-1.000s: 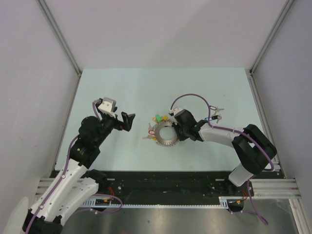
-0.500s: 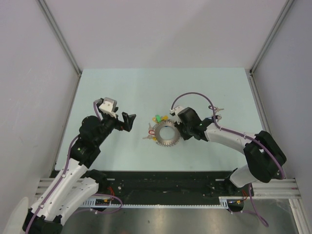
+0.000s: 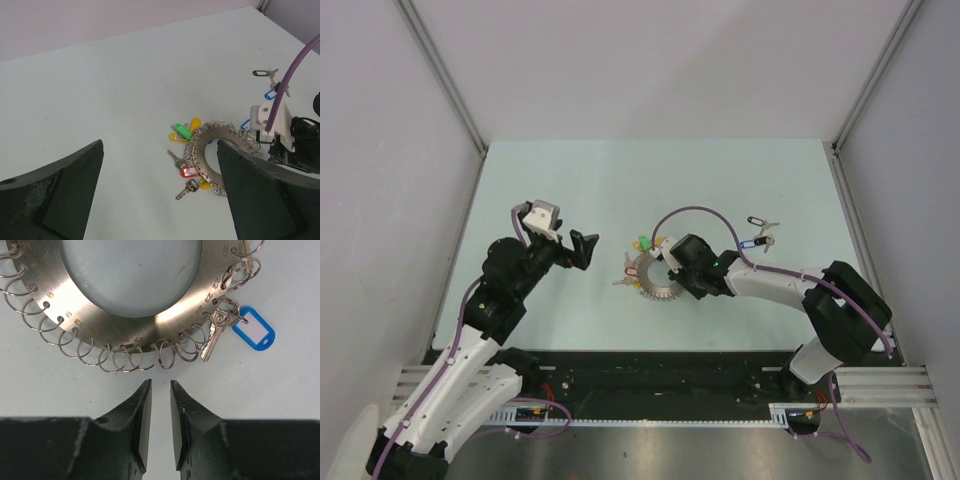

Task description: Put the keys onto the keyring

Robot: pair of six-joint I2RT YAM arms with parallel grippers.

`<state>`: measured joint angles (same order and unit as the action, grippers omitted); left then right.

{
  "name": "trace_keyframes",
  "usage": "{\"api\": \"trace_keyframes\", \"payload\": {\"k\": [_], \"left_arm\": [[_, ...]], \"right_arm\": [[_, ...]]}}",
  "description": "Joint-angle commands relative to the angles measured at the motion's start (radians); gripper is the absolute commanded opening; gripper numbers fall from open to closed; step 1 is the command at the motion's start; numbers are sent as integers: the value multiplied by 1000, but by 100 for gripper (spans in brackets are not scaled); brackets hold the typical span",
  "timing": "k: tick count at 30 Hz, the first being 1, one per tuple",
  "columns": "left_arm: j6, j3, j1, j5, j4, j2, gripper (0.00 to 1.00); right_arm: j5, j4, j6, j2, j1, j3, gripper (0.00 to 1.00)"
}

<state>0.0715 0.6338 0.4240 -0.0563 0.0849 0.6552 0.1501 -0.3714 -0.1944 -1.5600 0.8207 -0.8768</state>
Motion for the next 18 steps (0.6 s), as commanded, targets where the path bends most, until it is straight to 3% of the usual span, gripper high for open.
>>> {"api": "trace_keyframes", "payload": {"k": [1, 18], "left_arm": [[13, 7, -10, -5, -20, -12, 100], [11, 9, -10, -5, -19, -12, 100]], "right_arm": [[54, 46, -42, -23, 12, -31, 27], [66, 120, -77, -83, 23, -33, 29]]}}
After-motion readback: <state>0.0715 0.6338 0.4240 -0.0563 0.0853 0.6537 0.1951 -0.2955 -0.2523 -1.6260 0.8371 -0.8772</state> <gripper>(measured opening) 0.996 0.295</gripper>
